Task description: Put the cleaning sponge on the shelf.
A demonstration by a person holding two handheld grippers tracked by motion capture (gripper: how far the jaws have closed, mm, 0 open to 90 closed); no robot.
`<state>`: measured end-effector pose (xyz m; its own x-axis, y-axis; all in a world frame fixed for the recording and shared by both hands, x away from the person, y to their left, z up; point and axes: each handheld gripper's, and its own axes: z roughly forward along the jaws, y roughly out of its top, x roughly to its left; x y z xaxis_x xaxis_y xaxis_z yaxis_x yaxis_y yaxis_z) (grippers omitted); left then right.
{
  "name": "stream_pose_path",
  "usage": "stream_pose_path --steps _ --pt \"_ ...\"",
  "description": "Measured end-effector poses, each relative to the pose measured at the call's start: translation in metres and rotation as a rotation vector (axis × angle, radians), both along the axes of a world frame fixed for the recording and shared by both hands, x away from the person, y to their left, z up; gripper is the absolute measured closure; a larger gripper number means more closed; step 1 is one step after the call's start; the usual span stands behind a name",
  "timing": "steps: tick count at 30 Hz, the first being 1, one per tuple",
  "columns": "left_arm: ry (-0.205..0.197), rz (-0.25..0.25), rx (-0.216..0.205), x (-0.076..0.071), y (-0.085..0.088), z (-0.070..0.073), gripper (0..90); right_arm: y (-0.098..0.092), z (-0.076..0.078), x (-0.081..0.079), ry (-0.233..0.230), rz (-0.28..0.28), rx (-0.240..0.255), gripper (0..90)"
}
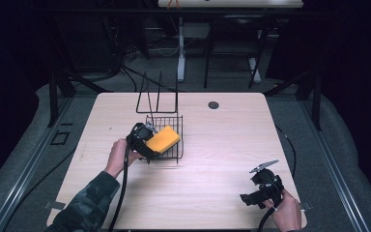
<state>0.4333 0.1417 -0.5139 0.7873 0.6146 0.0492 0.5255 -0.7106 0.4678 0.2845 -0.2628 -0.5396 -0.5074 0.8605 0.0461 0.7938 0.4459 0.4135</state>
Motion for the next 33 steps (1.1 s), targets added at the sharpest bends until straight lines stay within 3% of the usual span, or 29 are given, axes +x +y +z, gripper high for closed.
stream_pose_path --steps 12,17,33 --pt "-0.002 -0.013 -0.015 0.002 -0.002 -0.002 21.9 0.000 -0.001 0.000 -0.002 -0.001 0.008 4.1" --pt "-0.006 -0.007 -0.019 0.001 -0.002 -0.002 15.7 0.000 -0.001 -0.001 0.001 -0.001 0.007 4.0" --pt "-0.064 0.010 -0.101 -0.008 0.008 0.012 12.9 -0.001 0.000 -0.002 -0.004 -0.004 0.009 4.1"
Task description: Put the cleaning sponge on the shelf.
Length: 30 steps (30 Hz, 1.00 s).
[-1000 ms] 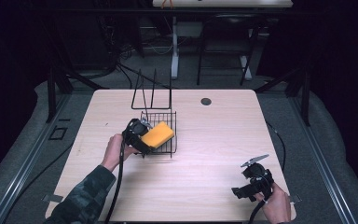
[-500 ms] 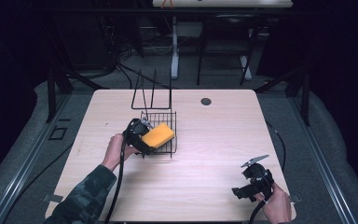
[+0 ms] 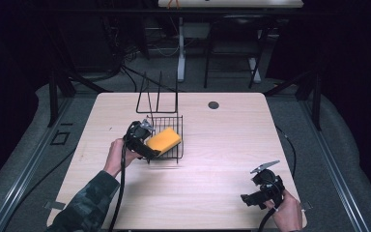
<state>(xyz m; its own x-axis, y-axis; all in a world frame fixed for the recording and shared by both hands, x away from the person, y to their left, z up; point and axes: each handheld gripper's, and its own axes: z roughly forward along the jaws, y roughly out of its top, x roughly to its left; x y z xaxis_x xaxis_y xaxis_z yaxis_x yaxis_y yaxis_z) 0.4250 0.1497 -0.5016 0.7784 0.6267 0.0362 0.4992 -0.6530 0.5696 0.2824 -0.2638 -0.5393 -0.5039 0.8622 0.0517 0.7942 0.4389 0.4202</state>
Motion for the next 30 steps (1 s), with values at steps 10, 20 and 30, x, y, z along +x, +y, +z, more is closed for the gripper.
stream_pose_path --steps 10,20,30 --pt "-0.040 0.012 -0.006 -0.015 0.010 0.015 11.8 -0.001 0.000 -0.001 -0.007 0.004 0.000 4.1" --pt "-0.055 0.026 0.012 -0.036 0.027 0.021 11.8 -0.001 0.001 -0.002 0.003 -0.009 0.001 4.0" --pt "-0.070 0.023 0.041 -0.060 0.035 0.023 11.5 -0.001 0.001 -0.002 0.006 -0.001 -0.009 4.0"
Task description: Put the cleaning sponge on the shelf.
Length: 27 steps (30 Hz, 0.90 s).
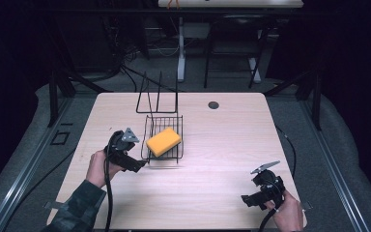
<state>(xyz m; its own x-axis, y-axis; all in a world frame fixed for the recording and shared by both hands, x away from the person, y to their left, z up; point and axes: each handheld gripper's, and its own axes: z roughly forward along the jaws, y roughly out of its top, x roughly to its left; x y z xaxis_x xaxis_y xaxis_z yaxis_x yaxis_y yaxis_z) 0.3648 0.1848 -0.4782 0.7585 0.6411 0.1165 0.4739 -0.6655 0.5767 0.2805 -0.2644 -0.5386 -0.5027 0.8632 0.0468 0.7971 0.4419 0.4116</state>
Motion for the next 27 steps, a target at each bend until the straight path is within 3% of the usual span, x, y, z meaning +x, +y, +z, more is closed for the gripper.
stream_pose_path --steps 8,16,18,24,27 --pt "0.021 0.005 0.016 -0.017 0.006 -0.005 10.5 0.000 0.000 -0.001 -0.004 -0.003 0.000 4.1" --pt "0.049 0.002 0.024 -0.038 0.010 -0.018 8.9 0.000 0.000 -0.002 -0.005 0.003 -0.006 4.1" --pt "0.090 -0.006 0.052 -0.045 0.010 -0.027 7.6 0.000 0.000 -0.002 -0.002 0.006 -0.006 4.2" --pt "0.125 -0.012 0.098 -0.053 0.013 -0.044 7.0 0.000 0.000 -0.003 -0.004 0.004 -0.002 4.3" --pt "0.138 -0.019 0.096 -0.052 0.013 -0.049 7.2 0.001 0.000 -0.003 -0.001 0.001 -0.004 4.4"
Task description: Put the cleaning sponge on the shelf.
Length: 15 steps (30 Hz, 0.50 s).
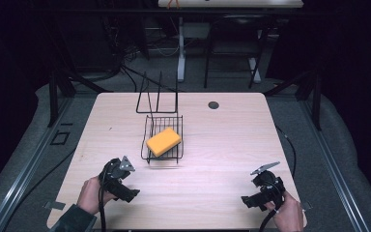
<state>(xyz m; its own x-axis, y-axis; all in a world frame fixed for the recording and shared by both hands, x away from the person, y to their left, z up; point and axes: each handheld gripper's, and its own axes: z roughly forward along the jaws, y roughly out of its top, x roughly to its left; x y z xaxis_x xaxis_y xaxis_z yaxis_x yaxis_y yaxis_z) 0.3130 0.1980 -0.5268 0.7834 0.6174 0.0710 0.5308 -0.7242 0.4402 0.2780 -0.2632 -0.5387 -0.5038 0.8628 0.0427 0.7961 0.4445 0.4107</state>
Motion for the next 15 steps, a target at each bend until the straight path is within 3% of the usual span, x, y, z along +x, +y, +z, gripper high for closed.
stream_pose_path --steps 11,15 --pt "0.047 -0.002 0.017 0.0061 0.0012 -0.0088 7.0 0.0014 -0.0014 0.0018 0.008 0.011 -0.008 4.8" --pt "0.028 0.001 0.018 0.0073 0.0005 -0.0069 7.1 0.0020 -0.0015 0.0025 0.011 0.016 -0.015 5.0"
